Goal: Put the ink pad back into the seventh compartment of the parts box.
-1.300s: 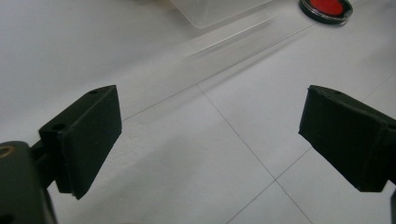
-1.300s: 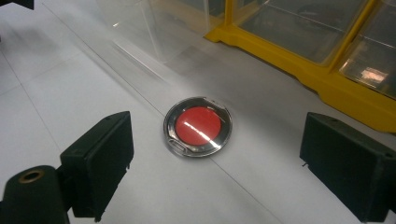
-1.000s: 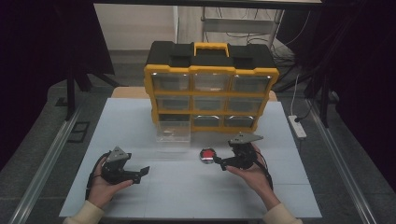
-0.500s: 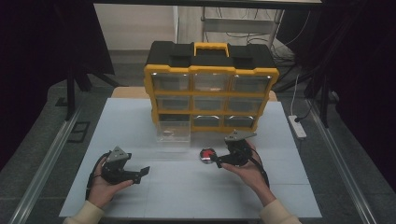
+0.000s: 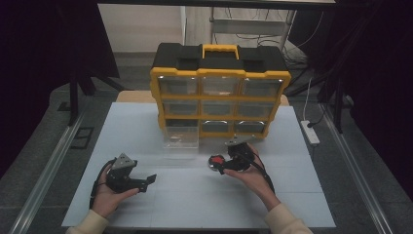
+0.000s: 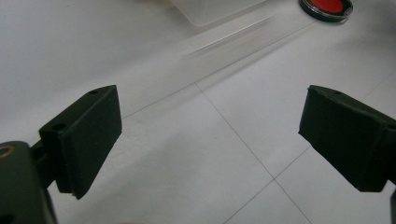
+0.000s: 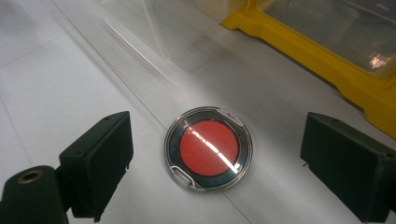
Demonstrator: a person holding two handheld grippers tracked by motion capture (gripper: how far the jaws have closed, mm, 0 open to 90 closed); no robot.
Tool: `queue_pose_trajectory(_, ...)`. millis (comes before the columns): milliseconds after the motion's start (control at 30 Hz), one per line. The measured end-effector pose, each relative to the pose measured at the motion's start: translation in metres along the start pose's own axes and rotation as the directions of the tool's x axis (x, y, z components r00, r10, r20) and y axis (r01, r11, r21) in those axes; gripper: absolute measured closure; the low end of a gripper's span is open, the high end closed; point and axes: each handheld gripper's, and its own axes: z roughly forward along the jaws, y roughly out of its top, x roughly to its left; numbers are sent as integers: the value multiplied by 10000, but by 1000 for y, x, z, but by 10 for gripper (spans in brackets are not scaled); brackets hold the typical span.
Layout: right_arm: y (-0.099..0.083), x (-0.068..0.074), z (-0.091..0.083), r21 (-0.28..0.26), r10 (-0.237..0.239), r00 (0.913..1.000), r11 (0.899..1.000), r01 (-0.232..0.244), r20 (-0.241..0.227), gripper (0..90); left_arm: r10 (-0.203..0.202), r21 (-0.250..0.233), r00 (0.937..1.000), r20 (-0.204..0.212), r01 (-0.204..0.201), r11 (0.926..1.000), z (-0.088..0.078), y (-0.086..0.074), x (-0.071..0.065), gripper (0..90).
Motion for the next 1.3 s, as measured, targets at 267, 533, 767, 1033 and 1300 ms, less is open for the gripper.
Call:
queue_pose_trajectory(267,5,0,13,540,-124,9998,9985,115,150,94,-8,-22,10000,-19,8,10000,0,0,0,69)
queue_pose_trajectory(533,9,0,24,1326,-263,9994,9909,232,217,89,-48,-29,10000,-61,48,10000,0,0,0,68)
queue_pose_trajectory(767,10,0,33,1905,-322,9991,9813,266,264,77,-54,-48,10000,-67,53,10000,-1,0,0,68)
queue_pose_trajectory(1033,8,3,45,2547,-656,9970,9656,532,402,76,-55,-42,10000,-83,55,10000,0,0,0,66)
queue_pose_trajectory(1300,10,4,47,2879,-615,9979,9562,527,213,141,-58,-48,9999,-105,57,10000,0,0,0,66)
